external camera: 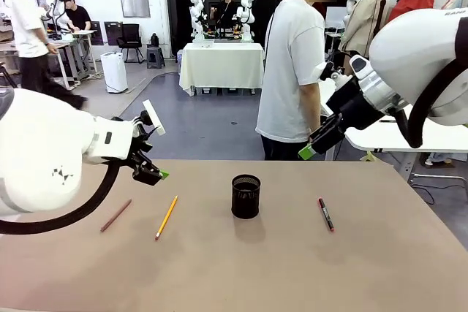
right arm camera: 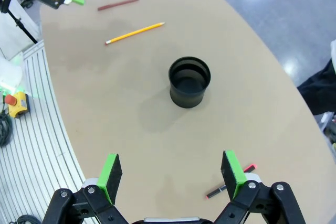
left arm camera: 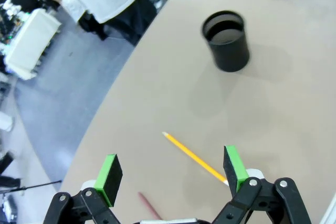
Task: Place the pens into the pen holder.
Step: Pick up a writing instrument from the table and place it into the Pen holder.
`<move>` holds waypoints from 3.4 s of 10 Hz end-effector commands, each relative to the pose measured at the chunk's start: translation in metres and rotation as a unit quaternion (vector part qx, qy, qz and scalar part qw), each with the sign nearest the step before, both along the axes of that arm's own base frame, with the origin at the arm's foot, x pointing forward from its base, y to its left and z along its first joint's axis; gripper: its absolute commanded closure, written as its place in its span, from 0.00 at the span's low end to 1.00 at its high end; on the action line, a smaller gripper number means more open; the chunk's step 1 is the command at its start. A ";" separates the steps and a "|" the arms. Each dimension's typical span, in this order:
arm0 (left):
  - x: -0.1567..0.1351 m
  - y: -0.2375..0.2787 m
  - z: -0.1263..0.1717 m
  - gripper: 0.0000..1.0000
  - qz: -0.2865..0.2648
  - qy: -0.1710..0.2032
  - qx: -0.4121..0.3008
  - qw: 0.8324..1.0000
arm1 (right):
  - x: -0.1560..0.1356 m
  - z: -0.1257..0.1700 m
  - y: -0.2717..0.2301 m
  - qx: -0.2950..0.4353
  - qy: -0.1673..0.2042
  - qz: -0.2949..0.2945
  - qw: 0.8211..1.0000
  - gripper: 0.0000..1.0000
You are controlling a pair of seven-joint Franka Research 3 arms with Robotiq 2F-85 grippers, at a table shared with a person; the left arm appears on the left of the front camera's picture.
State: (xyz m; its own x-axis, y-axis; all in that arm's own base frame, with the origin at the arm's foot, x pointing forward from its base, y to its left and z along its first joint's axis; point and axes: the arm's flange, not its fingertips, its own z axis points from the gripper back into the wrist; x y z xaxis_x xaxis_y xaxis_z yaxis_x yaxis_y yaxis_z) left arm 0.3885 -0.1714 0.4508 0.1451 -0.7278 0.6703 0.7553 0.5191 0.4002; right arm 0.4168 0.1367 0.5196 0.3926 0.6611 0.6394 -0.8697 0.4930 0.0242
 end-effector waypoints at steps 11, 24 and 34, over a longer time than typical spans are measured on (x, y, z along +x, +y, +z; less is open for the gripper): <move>0.035 0.131 0.074 0.00 -0.093 0.095 -0.101 0.986 | 0.000 0.021 -0.092 0.045 -0.038 0.045 0.997 0.00; 0.034 0.143 0.077 0.00 -0.078 0.102 -0.108 0.986 | -0.003 0.020 -0.091 0.038 -0.028 0.027 0.999 0.00; 0.045 0.074 0.058 0.00 0.139 0.312 0.007 0.940 | -0.003 0.020 -0.091 0.038 -0.028 0.027 0.999 0.00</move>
State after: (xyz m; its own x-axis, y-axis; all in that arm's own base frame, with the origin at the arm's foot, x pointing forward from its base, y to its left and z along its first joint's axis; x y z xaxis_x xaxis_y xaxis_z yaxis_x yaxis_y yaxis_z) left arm 0.4279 -0.0926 0.4992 0.6540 -0.6314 0.4166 0.6981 0.7159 -0.0110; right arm 0.4127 0.0449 0.5375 0.3111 0.6395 0.7031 -0.8990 0.4379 -0.0005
